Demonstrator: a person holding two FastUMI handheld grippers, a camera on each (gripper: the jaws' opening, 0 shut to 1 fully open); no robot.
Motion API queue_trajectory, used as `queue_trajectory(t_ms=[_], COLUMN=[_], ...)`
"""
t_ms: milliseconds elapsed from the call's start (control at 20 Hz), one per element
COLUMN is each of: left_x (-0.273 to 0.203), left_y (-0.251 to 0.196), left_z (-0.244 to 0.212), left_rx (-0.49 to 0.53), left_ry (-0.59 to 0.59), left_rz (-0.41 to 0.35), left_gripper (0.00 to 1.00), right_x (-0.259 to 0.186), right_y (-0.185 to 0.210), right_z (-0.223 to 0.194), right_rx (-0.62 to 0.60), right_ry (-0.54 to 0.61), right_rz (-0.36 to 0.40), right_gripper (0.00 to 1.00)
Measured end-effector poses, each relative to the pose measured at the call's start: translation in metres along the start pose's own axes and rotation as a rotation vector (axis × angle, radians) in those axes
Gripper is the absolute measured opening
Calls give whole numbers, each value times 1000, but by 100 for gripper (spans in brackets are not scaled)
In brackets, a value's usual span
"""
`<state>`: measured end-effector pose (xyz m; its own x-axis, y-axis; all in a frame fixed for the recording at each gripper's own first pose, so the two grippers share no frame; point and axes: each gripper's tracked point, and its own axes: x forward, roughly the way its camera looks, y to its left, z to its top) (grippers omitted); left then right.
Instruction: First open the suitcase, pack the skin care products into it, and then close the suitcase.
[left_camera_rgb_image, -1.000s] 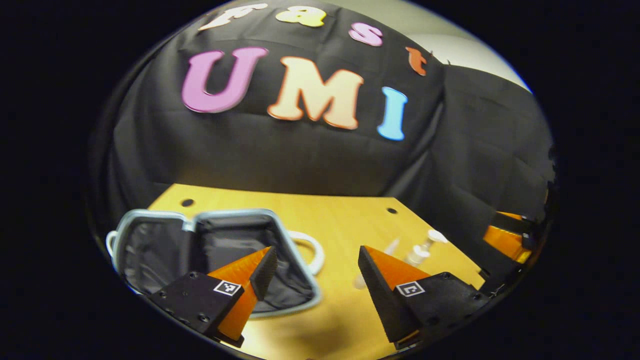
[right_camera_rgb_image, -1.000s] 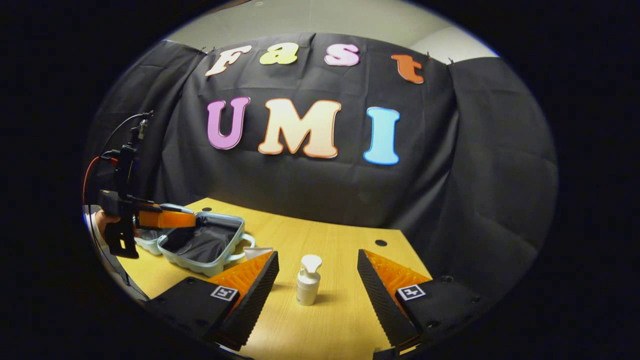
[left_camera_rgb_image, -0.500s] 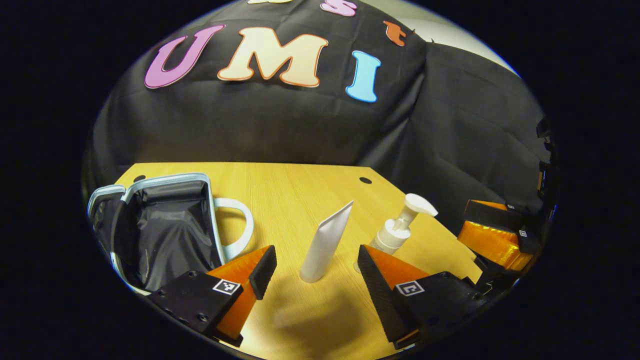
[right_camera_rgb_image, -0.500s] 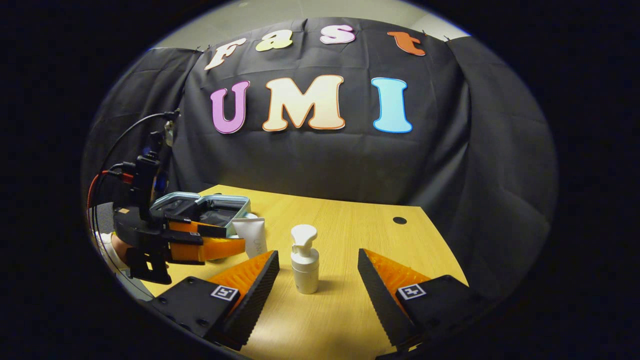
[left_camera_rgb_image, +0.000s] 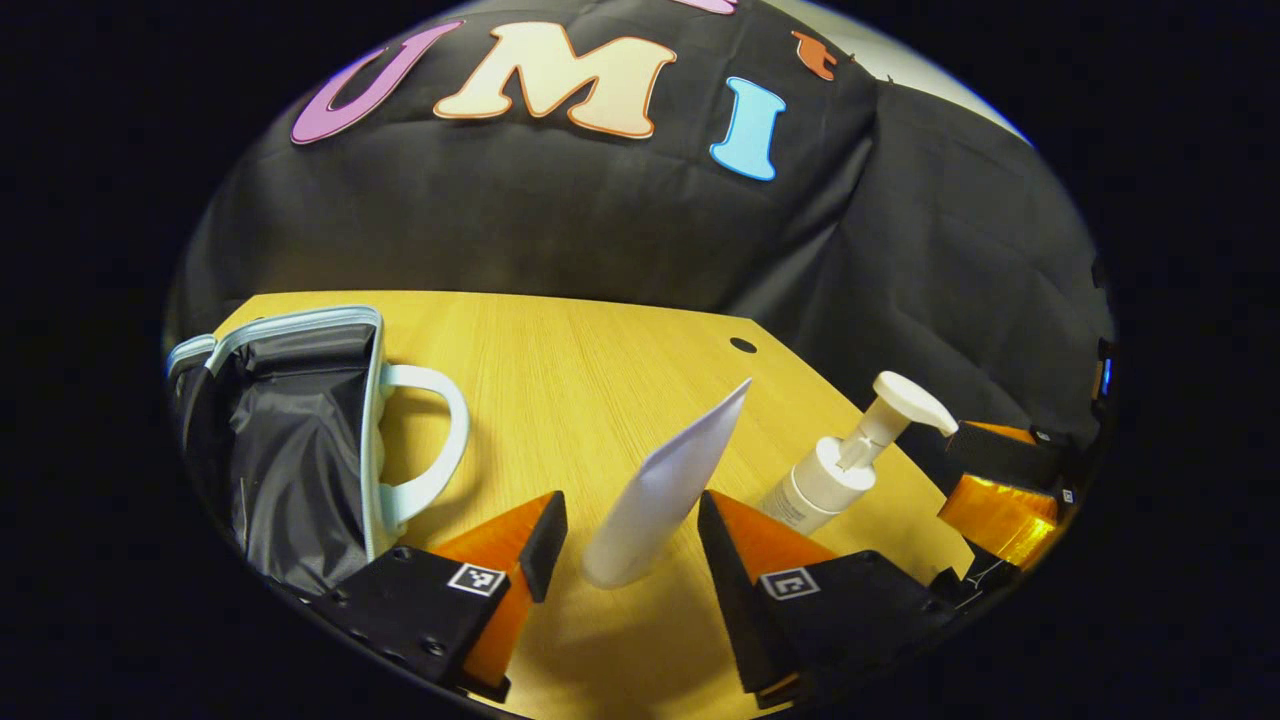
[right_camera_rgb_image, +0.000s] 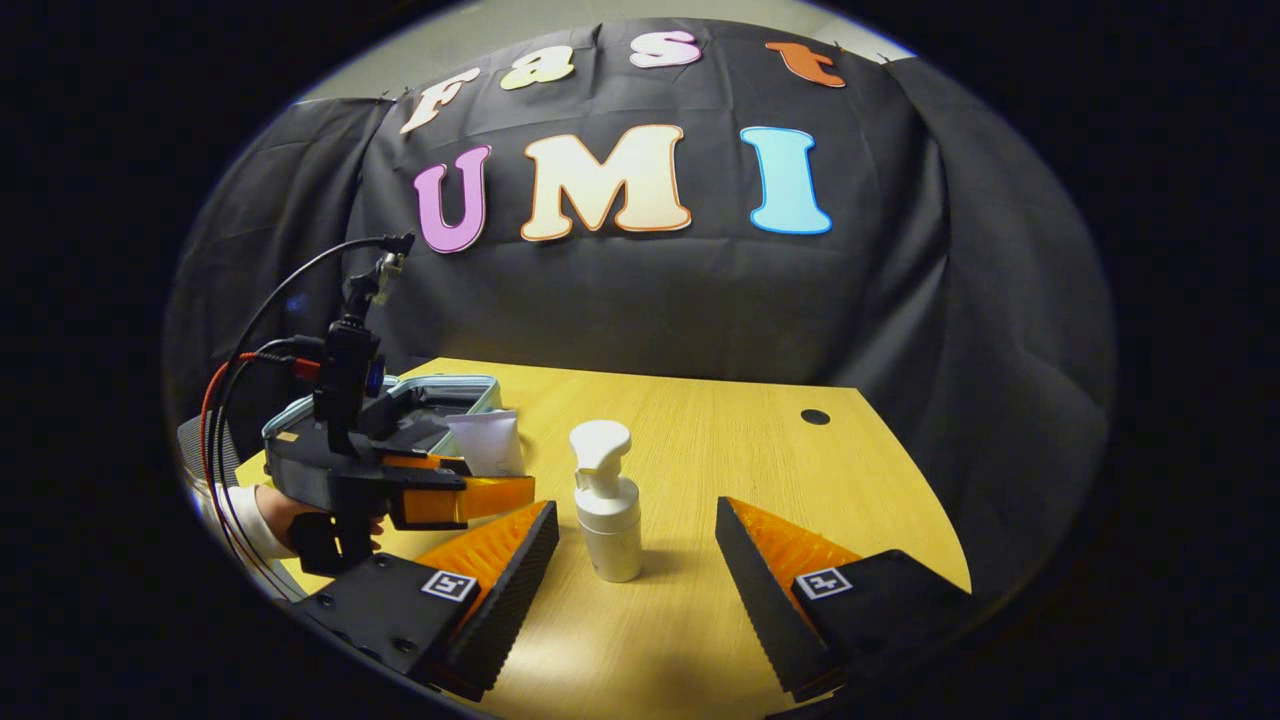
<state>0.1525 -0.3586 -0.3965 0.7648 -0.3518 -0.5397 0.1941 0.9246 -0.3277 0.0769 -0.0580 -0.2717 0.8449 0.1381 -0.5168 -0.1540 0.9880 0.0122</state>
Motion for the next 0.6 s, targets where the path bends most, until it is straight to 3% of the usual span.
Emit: queue_trajectory(t_ms=[50,100,150,200,250,350,600], left_x=[2,5,6,7,8,10,7], left_y=[-1,-3,-3,-4,-7,-14,-14], left_z=[0,-1,0,0,-1,-3,1], left_rx=[-3,-7,-5,-5,-7,-26,-18], left_ry=[1,0,-3,-1,1,5,2], left_rz=[-3,-8,-5,-14,-30,-62,-59], left_gripper=[79,61,61,52,54,38,29], right_x=[5,8,12,16,21,31,51], right_y=[1,2,2,3,3,6,13], right_z=[-3,-5,-6,-8,-10,-16,-33], right_rx=[3,5,8,10,14,23,43], right_ry=[7,12,19,25,33,52,116], right_rz=[5,11,15,18,20,28,61], right_gripper=[100,99,100,100,100,100,100])
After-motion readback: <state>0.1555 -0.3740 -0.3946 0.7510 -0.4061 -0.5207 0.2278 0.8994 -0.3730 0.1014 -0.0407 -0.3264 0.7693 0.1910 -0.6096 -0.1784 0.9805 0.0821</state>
